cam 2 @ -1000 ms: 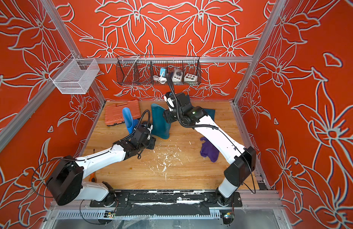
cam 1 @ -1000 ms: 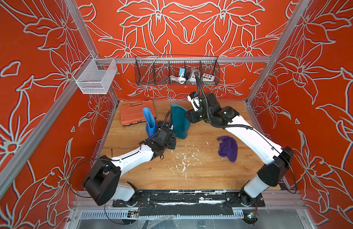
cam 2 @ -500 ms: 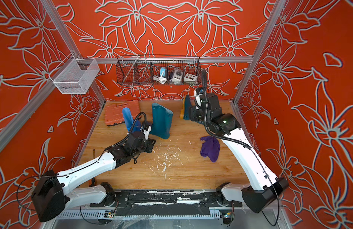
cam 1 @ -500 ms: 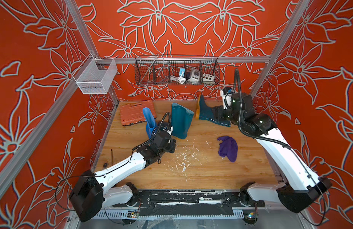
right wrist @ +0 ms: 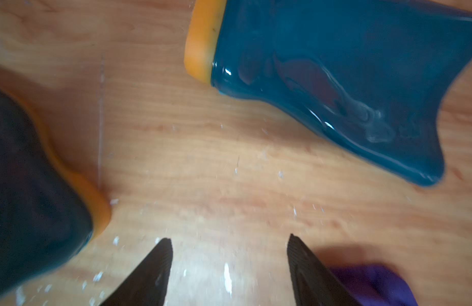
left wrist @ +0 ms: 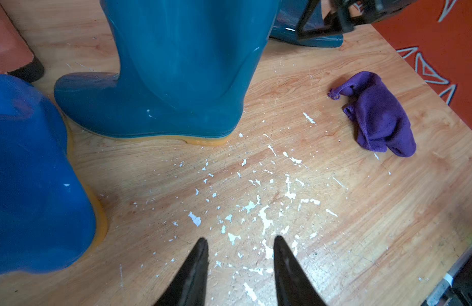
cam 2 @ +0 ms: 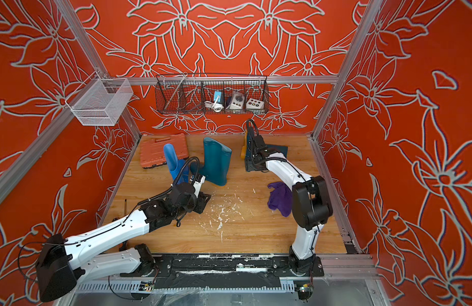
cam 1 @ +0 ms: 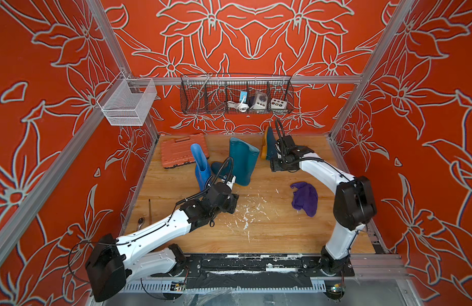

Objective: Wipe the rubber boots with a cloth
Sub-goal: Pick up the rubber boot from the center of the board.

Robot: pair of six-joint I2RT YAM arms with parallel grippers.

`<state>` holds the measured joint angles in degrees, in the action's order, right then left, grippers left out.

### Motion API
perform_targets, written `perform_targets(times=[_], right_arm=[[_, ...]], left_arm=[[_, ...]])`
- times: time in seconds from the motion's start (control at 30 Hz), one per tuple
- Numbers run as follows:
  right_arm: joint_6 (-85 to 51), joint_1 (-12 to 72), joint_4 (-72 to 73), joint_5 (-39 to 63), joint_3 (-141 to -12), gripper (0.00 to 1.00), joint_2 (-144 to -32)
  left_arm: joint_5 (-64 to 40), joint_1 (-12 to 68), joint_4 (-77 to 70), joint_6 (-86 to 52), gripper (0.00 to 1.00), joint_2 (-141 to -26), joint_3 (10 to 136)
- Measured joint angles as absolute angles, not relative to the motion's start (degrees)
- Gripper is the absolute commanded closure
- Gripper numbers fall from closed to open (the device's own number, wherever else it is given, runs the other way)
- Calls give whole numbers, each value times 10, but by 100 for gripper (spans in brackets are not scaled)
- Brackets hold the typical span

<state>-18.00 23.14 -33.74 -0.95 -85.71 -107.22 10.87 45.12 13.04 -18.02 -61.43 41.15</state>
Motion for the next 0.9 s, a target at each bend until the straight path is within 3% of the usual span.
perform_targets(times=[0.43, 0.5, 0.67, 0.77, 0.9], right_arm=[[-175, 236, -385, -52, -1235, 23, -1366], [-174, 238, -407, -66, -1271, 29, -1405], [-179, 238, -411, -86, -1259, 68, -1415], [-181, 238, -388, -83, -1186, 79, -1375], [-178, 236, -364, -74, -1069, 83, -1299]], left_arm=[[119, 451, 137, -175, 58, -609, 419], [122, 451, 137, -173, 58, -609, 419], [128, 451, 137, -165, 58, -609, 419], [128, 451, 139, -165, 58, -605, 419], [127, 451, 143, -170, 58, -589, 419]])
